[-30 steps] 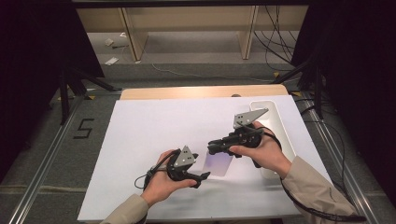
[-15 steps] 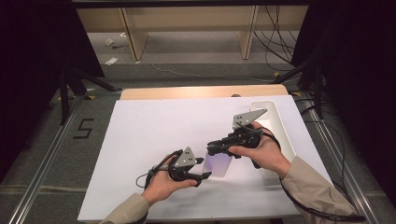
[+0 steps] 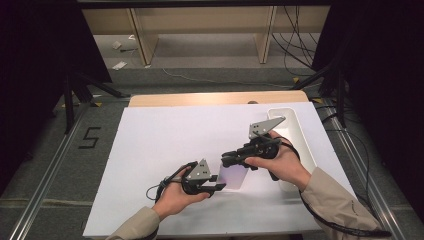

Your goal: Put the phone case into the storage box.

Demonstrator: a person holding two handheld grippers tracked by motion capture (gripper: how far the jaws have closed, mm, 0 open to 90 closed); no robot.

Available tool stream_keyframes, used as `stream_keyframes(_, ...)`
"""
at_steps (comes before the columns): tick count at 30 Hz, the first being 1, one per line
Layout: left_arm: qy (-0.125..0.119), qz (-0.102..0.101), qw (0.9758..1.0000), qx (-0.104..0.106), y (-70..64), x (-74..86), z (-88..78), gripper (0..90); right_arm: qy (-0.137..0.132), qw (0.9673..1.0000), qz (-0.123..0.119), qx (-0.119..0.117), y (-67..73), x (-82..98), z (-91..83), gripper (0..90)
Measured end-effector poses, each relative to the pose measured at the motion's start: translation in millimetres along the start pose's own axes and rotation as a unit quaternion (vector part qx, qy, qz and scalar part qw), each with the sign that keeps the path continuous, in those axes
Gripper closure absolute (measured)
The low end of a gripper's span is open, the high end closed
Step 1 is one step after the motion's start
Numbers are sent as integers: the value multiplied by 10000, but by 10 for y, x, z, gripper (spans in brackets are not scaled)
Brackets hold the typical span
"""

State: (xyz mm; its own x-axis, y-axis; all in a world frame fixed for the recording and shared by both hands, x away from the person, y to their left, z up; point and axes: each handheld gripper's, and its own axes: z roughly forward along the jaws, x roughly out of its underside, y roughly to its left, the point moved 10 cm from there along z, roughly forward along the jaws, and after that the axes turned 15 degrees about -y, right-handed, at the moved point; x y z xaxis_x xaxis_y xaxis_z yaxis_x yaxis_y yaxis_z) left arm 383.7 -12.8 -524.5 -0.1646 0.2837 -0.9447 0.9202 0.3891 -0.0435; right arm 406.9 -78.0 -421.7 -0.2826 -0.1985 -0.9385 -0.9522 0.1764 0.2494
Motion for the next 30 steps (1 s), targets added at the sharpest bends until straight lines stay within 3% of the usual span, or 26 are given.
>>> stream_keyframes(2, 42, -16, 10000, 13, -3, 1, -12, 716, -9, 10000, -12, -40, 12, 0, 6, 782)
stream_keyframes(7, 83, -108, 9999, 77, -7, -11, -44, 798, -68, 9998, -186, 30, -16, -11, -1, 628)
stream_keyframes(9, 88, -184, 9998, 37, -5, -15, -46, 805, -117, 9992, -307, 245, -74, -13, -5, 562)
stream_keyframes(13, 22, -282, 9996, -40, 11, -51, -63, 806, -202, 9985, -326, 387, -122, 2, 1, 434)
stream_keyframes(17, -9, -403, 9990, -176, 50, -70, -91, 806, -479, 9968, -268, 576, -179, -34, 2, 292)
stream_keyframes(23, -76, -488, 9980, -383, 110, -103, -123, 807, -812, 9940, -228, 694, -218, -92, -29, 239)
stream_keyframes(30, -142, -669, 9951, -713, 201, -128, -166, 806, -1173, 9870, -187, 1085, -305, -121, -83, 187)
